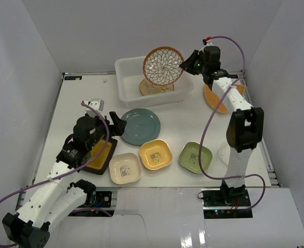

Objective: Place the plates into the plastic bin on the countertop

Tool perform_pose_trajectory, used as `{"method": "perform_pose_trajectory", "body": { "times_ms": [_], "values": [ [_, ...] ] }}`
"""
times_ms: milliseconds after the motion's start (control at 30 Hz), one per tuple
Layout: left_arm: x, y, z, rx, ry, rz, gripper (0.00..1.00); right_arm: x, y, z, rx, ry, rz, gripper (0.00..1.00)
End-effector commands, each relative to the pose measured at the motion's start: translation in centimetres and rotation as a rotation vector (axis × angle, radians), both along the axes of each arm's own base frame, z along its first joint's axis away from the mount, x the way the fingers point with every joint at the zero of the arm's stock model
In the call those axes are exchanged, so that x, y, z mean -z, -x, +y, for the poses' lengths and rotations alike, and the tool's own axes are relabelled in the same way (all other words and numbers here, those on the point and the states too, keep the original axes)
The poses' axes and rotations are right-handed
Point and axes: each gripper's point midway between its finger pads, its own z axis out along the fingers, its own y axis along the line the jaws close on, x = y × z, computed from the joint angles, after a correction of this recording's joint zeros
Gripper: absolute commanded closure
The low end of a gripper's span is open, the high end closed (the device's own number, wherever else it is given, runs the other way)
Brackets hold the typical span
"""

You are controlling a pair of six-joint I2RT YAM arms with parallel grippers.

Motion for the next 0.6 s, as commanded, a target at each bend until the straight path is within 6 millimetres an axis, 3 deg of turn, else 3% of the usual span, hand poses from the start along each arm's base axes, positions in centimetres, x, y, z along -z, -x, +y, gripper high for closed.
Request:
{"method": "perform_pose_trajectory", "body": {
  "times_ms": [0,200,567],
  "values": [
    [0.5,-0.2,0.4,-0.022,-0.028,0.004,0.05,-5.7,-2.5,2.2,-0.038,-0.057,-0.128,0.92],
    [1.1,-0.6,0.7,-0.044,-0.045,0.02,0.05,-2.4,-5.4,5.6,-0.074,-0.071,-0.088,0.92],
    [2.1,-1.3,1.1,-0.062,-0.054,0.053,0.05,4.9,-6.5,6.2,-0.037,-0.026,0.003,0.92]
  ]
}}
